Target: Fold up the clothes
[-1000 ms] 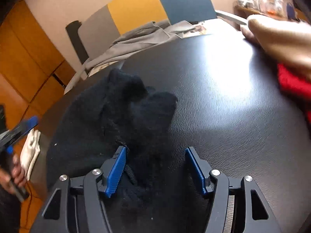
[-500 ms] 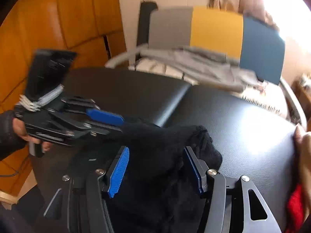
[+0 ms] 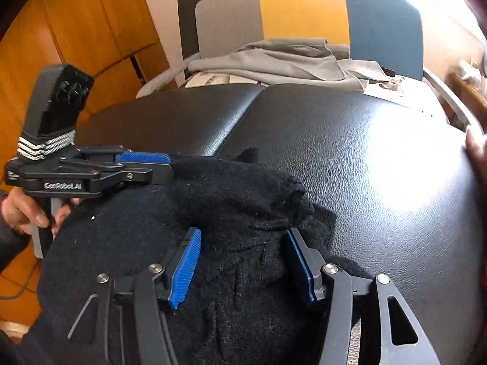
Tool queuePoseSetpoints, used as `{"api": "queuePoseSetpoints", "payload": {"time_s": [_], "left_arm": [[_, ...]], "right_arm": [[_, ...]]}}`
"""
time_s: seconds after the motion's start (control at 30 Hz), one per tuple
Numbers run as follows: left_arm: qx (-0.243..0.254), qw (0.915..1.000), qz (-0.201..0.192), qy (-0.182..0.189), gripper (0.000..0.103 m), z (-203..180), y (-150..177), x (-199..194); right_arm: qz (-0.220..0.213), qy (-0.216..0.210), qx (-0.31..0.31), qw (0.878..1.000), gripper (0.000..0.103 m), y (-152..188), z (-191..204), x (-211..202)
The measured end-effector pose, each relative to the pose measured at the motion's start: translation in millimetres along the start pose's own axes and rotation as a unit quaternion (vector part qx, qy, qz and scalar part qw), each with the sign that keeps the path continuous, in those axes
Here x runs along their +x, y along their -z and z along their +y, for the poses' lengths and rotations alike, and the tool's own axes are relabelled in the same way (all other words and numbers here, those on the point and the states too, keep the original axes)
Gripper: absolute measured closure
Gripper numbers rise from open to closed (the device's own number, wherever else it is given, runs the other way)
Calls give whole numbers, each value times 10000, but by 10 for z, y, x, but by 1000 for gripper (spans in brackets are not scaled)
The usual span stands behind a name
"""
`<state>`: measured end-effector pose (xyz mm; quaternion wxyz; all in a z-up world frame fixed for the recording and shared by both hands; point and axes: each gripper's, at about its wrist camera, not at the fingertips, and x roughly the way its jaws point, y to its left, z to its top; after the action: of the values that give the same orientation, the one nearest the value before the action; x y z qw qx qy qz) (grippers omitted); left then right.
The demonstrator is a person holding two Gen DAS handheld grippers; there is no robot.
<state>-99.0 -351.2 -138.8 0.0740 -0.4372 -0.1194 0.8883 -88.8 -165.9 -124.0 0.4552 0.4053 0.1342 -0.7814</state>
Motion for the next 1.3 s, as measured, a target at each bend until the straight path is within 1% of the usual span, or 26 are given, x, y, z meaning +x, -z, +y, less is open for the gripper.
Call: {"api": "queuePoseSetpoints", "payload": {"time_s": [0.1, 0.2, 0.23, 0.33, 0.4, 0.43, 0.47, 0.5, 0.57, 0.6, 0.63, 0.7, 0.87, 1.07, 1.13, 1.2, 1.23, 1.3], "left_arm": [[81, 9999, 2, -107, 70, -48, -5, -11], [30, 9999, -17, -124, 70, -50, 10, -13], [29, 9999, -17, -138, 70, -53, 10, -12], [26, 9998, -23, -180, 70, -62, 24, -8], [-3, 9998, -21, -189, 70, -55, 39, -3], [37, 9997, -14, -221, 68, -59, 49, 5], [119, 9995, -15, -300, 68, -77, 63, 19], [203, 9989, -44, -413, 68, -106, 80, 36], [306, 9976, -108, -608, 68, -153, 103, 60], [342, 9968, -145, -710, 68, -177, 108, 72], [349, 9961, -176, -786, 68, -193, 110, 81], [234, 9963, -213, -798, 68, -184, 103, 72], [406, 9940, -306, -966, 68, -251, 132, -54], [320, 9910, -371, -1246, 57, -273, 189, -343], [151, 9917, -380, -1216, 53, -211, 253, -470], [-269, 9943, -304, -987, 50, -57, 333, -577], [-568, 9945, -302, -821, 48, 54, 387, -635], [-1006, 9928, -265, -596, 45, 223, 500, -702]], "right_arm": [[-58, -74, -336, 9994, 46, -6, 200, -263], [-116, -147, -671, 9976, 46, -11, 399, -527], [-61, -246, -872, 9959, 46, 70, 530, -617], [280, -484, -1286, 9901, 47, 368, 820, -683], [733, -301, -1268, 9888, 48, 639, 818, -568], [972, -190, -1241, 9873, 48, 778, 806, -502], [1210, -78, -1213, 9852, 48, 918, 794, -435], [1258, -40, -1033, 9867, 48, 1049, 710, -416], [886, -176, -470, 9948, 48, 1225, 496, -507], [740, -217, -152, 9969, 48, 1288, 397, -545], [645, -200, -44, 9977, 48, 1329, 375, -562], [568, -65, -81, 9983, 48, 1372, 417, -570], [488, -38, -4, 9988, 47, 1450, 400, -615], [396, 14, 59, 9992, 45, 1551, 389, -665], [350, 55, 73, 9993, 44, 1593, 394, -680], [312, 119, 85, 9994, 43, 1635, 406, -693], [300, 153, 79, 9994, 42, 1653, 416, -700], [273, 242, 108, 9993, 40, 1679, 458, -699]]}}
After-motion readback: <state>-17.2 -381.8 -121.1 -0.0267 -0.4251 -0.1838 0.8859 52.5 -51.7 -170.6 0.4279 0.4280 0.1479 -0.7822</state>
